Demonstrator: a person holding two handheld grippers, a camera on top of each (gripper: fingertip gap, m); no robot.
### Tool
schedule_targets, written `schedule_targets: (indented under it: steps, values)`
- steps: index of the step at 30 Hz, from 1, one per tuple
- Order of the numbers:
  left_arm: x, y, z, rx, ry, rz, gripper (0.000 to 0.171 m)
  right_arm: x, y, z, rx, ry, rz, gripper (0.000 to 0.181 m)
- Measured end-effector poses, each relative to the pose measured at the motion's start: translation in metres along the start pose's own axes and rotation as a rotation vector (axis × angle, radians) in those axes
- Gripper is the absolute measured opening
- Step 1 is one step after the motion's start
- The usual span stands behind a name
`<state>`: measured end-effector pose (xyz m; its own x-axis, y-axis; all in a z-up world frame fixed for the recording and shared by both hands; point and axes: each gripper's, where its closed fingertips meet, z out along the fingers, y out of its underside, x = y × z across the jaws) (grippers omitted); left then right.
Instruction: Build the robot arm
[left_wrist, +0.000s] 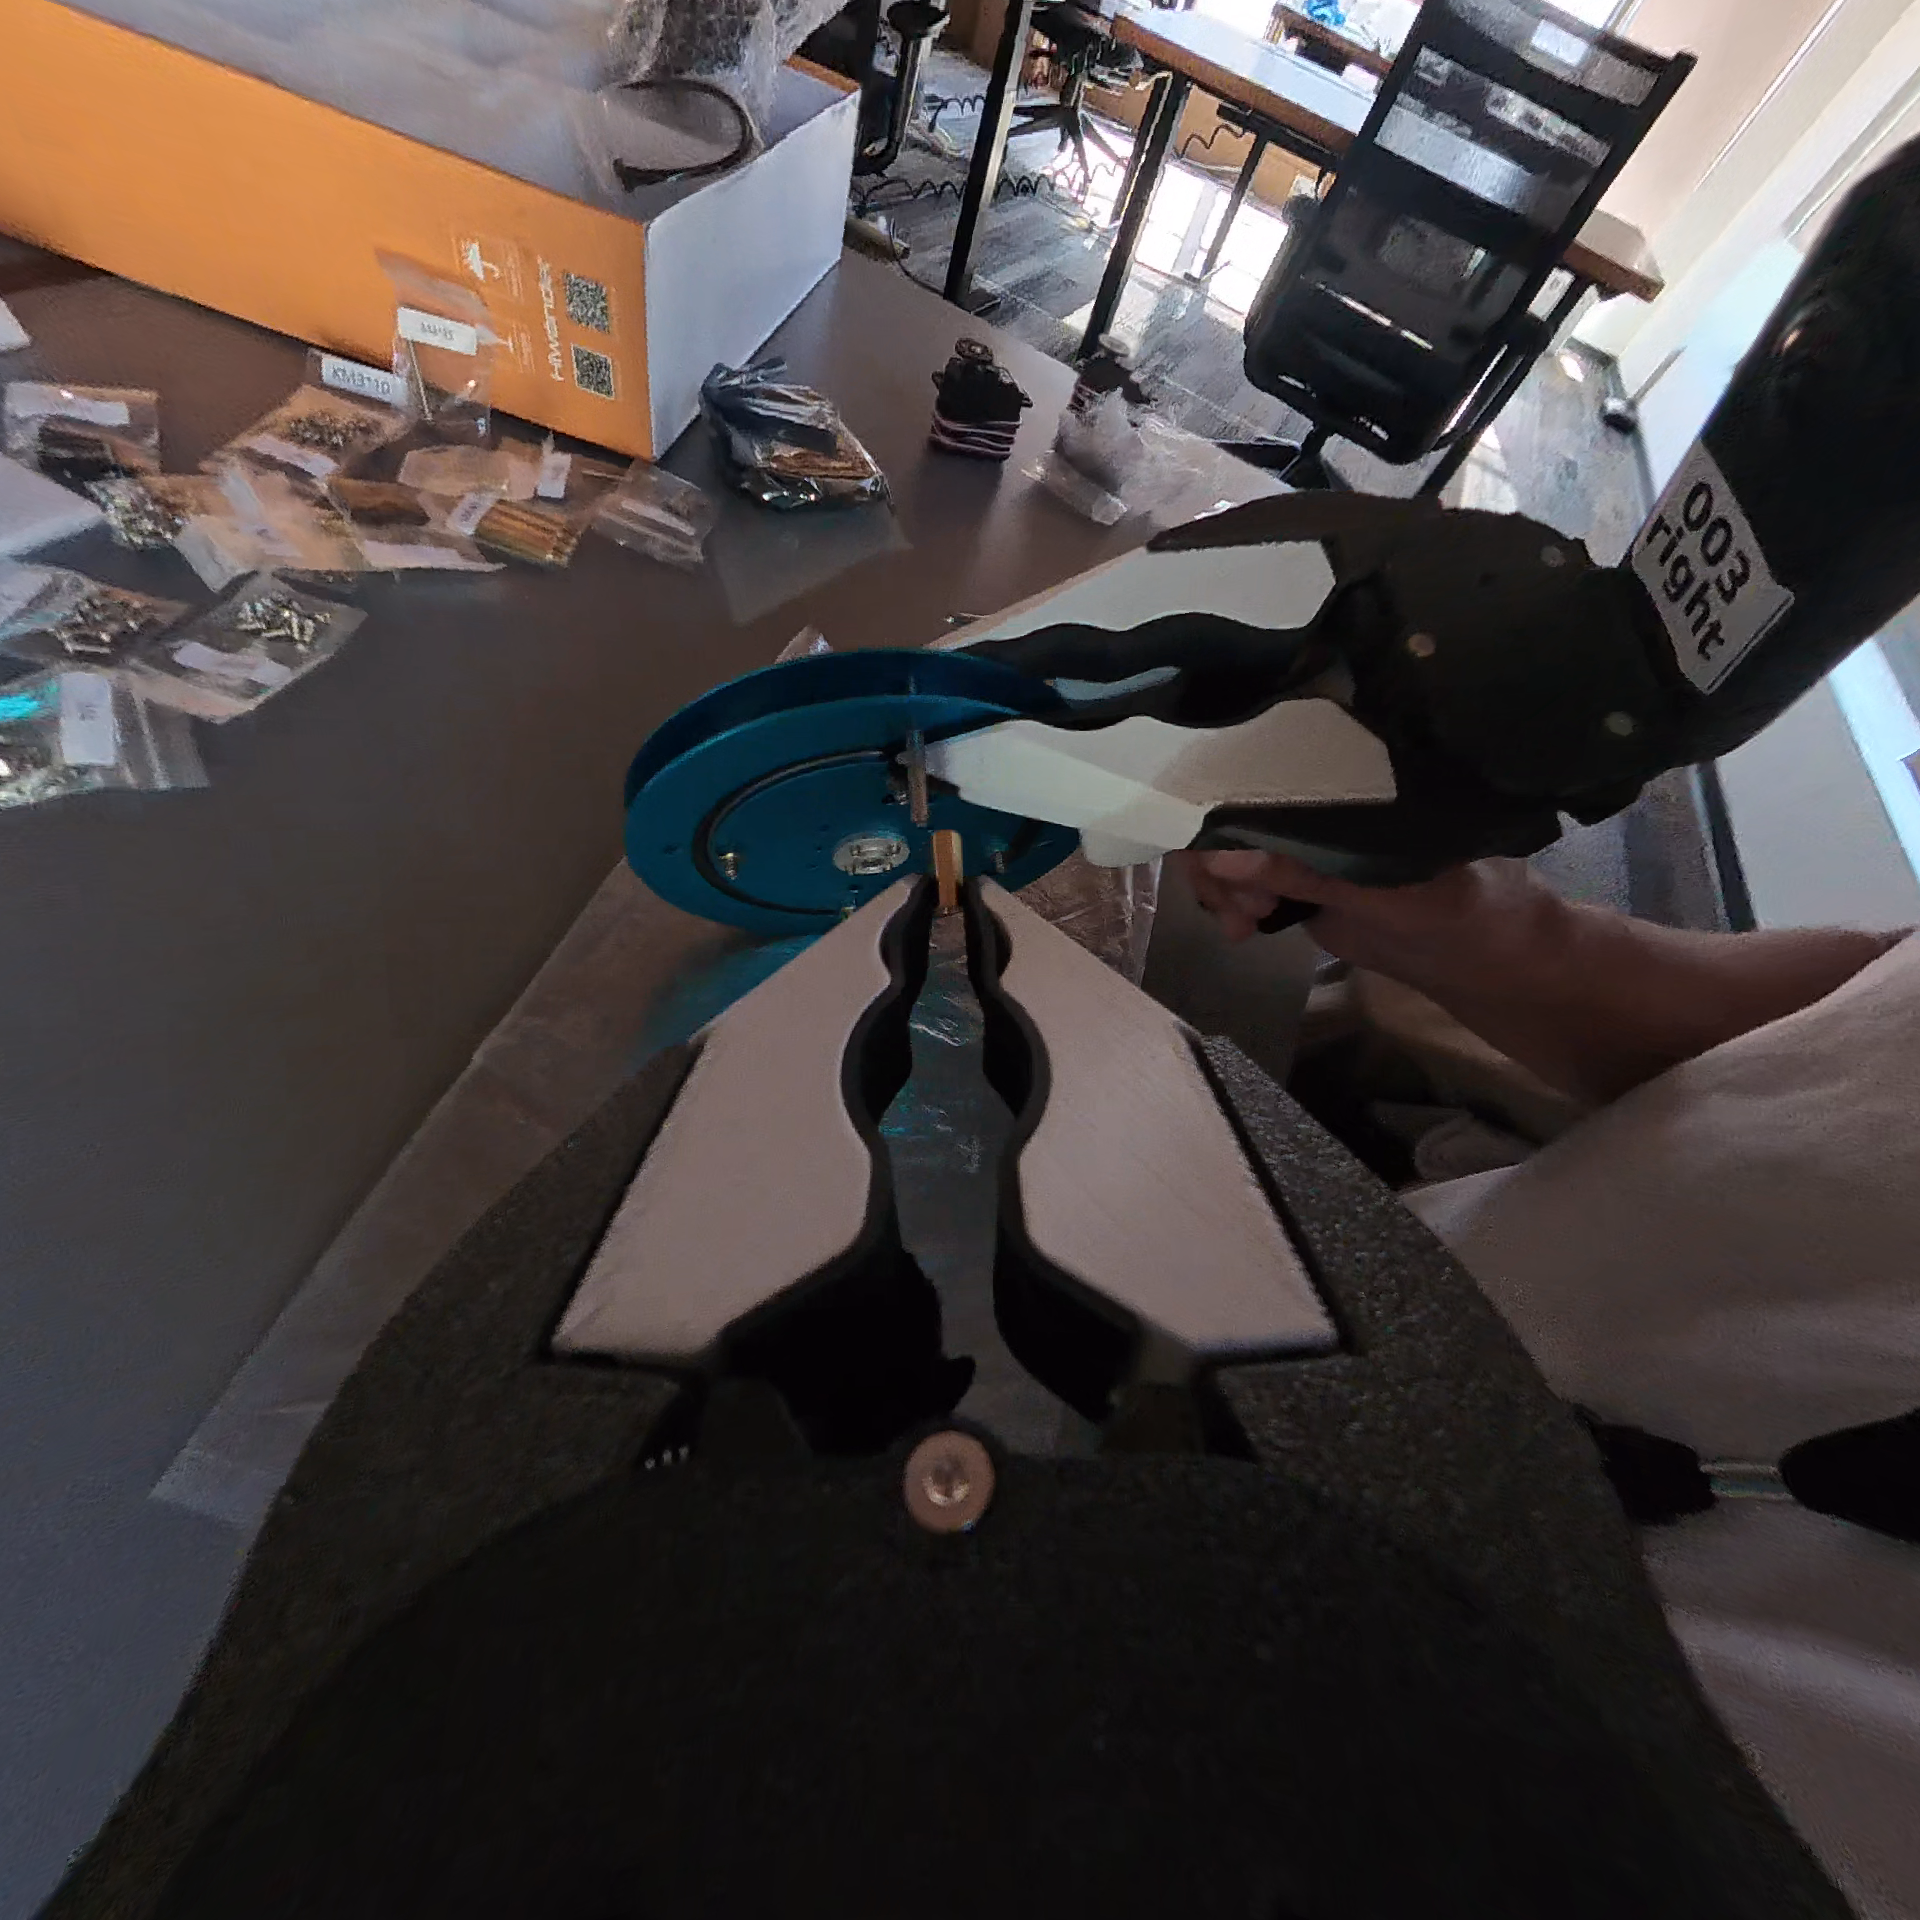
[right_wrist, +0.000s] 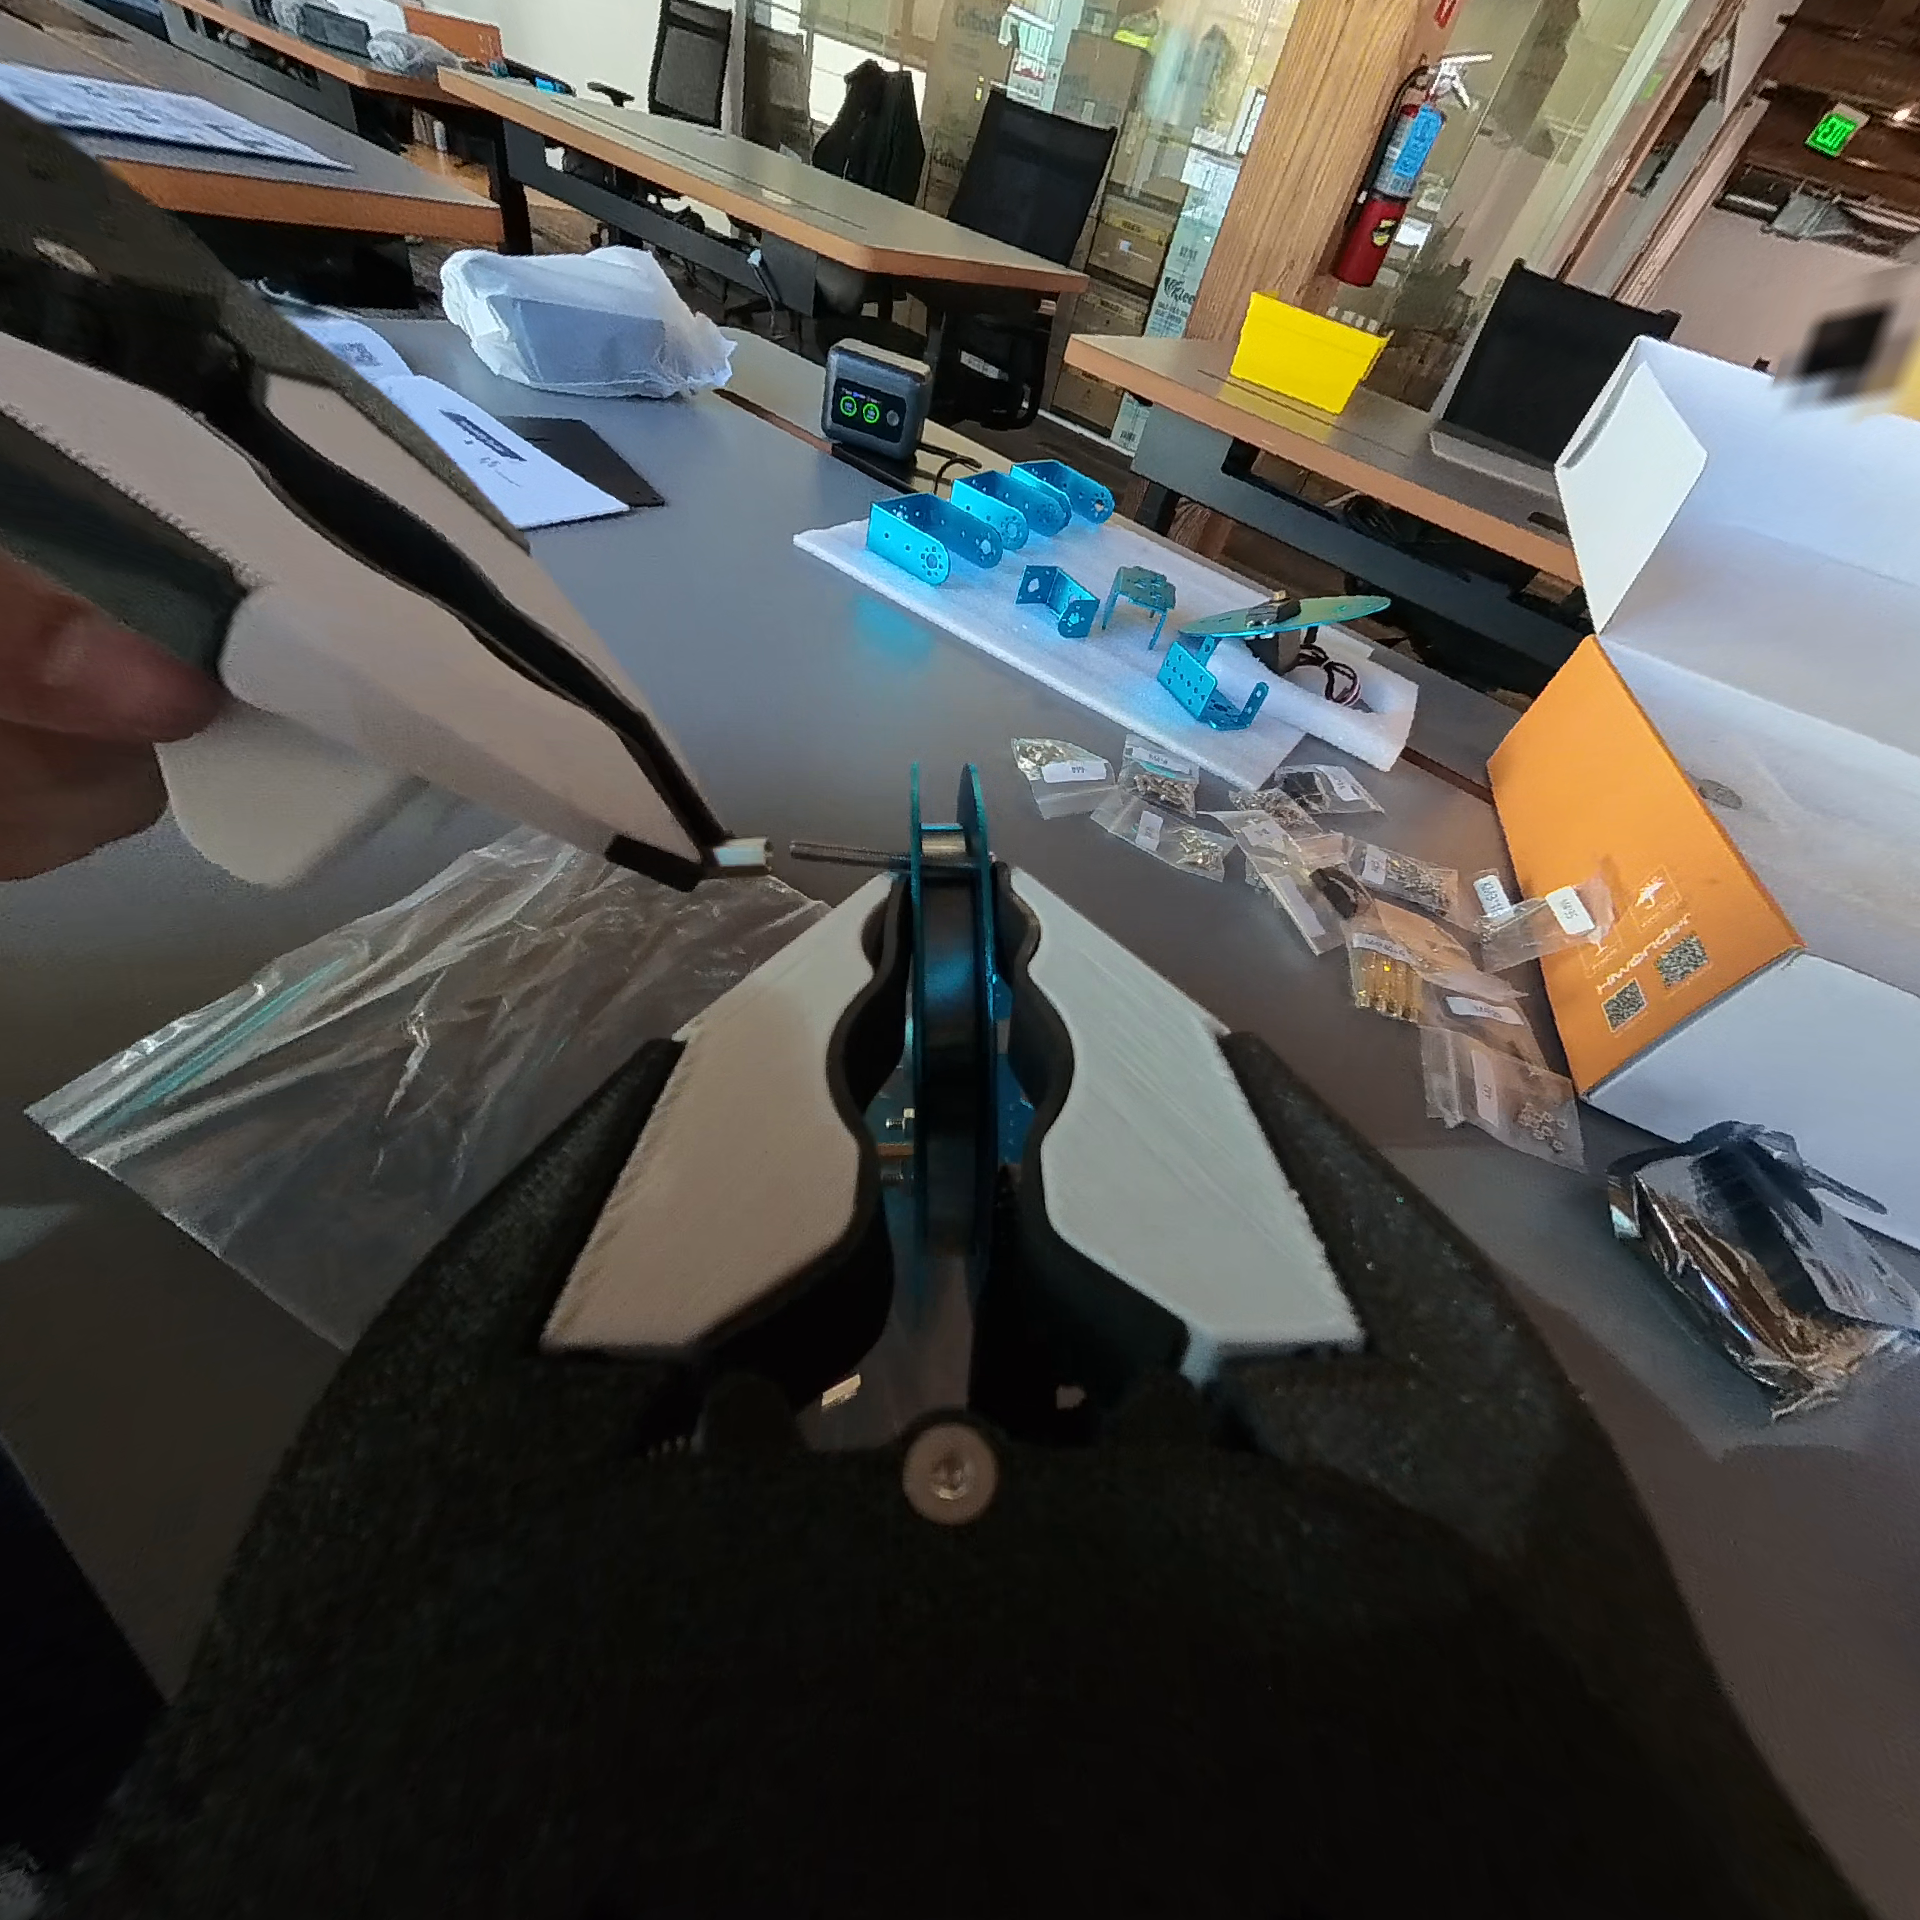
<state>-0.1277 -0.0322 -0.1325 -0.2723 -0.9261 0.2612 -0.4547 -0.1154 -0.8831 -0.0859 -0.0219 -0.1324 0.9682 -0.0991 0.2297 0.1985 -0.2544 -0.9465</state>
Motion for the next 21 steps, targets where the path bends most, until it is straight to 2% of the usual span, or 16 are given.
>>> schedule_targets:
  steps: [5, 10, 16, 21]
  values:
    - [-0.0059, 0.0016, 0.002, -0.061, -0.072, 0.085, 0.005, -0.0025, -0.0002, -0.0001, -0.006, -0.004, -0.017, 0.014]
    - [-0.0057, -0.001, 0.0032, -0.073, -0.081, 0.12, 0.005, -0.001, -0.0001, -0.0001, -0.006, -0.002, -0.013, 0.014]
    - [-0.0056, 0.0, 0.0029, -0.128, -0.127, 0.247, 0.005, -0.0014, 0.0, -0.0004, -0.01, 0.001, -0.032, 0.014]
    - [-0.0035, -0.0025, 0.0002, -0.121, -0.013, 0.054, 0.005, -0.0026, 0.0, -0.0012, -0.006, 0.001, -0.04, 0.014]
